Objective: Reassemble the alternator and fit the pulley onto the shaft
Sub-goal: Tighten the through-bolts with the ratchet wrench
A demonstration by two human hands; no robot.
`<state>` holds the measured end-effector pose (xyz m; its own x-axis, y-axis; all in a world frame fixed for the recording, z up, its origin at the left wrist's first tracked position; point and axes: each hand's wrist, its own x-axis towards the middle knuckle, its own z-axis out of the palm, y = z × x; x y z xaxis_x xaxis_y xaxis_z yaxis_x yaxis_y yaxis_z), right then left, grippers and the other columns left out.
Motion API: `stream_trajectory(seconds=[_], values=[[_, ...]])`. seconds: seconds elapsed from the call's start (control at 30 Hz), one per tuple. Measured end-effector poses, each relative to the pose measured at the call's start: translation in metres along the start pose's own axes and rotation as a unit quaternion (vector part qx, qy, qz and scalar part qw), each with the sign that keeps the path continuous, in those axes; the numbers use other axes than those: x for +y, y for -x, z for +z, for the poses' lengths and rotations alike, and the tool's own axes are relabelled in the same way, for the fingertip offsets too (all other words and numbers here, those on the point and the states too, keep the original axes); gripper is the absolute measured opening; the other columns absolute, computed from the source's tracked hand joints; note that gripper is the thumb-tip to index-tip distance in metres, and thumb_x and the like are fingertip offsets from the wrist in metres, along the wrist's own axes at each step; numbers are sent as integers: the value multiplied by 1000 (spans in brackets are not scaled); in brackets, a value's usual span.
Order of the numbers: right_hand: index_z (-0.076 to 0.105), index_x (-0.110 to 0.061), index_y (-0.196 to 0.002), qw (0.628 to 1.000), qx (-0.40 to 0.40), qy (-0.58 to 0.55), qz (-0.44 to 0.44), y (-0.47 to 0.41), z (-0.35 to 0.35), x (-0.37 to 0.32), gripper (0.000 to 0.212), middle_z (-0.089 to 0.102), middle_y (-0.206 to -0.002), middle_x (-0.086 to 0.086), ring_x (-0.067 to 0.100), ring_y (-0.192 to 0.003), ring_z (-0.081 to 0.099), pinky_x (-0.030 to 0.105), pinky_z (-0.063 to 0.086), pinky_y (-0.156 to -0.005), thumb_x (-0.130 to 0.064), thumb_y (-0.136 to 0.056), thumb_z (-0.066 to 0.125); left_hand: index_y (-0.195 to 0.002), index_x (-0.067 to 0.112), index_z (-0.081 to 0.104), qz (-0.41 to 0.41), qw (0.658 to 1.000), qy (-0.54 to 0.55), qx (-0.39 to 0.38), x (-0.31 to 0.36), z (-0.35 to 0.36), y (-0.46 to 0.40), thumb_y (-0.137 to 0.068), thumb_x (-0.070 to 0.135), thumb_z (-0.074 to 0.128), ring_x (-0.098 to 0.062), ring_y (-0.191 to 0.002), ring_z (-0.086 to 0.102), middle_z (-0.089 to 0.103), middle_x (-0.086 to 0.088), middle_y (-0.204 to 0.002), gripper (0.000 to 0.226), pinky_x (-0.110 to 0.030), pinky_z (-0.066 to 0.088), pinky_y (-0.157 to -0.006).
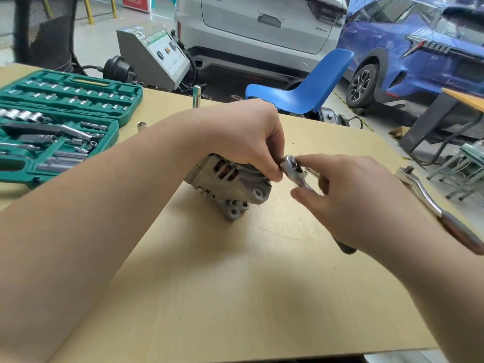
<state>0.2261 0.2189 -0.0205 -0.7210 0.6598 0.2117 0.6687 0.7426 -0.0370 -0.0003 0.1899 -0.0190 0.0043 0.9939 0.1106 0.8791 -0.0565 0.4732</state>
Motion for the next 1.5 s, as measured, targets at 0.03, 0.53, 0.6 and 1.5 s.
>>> stream_trajectory(seconds=[0.03,0.53,0.6,1.5], values=[[58,-52,-126,1000,16,25,8,2,4,-3,29,56,-76,-14,17,-79,56,29,34,-55,-53,-96,60,-83,43,85,1,1000,-5,1,0,0,0,-77,51,89,0,-83,68,77,15,-83,11,-10,52,-53],[62,-43,-99,974,-2,-225,-17,-32,10,-5,4,72,-86,-7,13,-78,65,35,50,-65,-45,-102,61,-79,45,84,3,1000,-6,2,0,-1,3,-73,57,89,-4,-80,71,78,17,-86,14,-11,45,-54],[62,-43,-98,975,16,-218,-25,-29,12,-4,4,69,-75,-8,10,-69,61,34,46,-58,-46,-100,64,-71,44,81,5,1000,1,1,0,-1,4,-73,55,91,-1,-78,69,78,18,-82,14,-8,44,-49],[80,-36,-101,950,83,-294,-61,-13,26,7,15,66,-83,-9,11,-80,58,29,45,-71,-37,-85,83,-97,54,79,18,997,-52,-62,7,-8,14,-62,107,40,-16,-121,64,77,13,-114,74,-54,54,-102]])
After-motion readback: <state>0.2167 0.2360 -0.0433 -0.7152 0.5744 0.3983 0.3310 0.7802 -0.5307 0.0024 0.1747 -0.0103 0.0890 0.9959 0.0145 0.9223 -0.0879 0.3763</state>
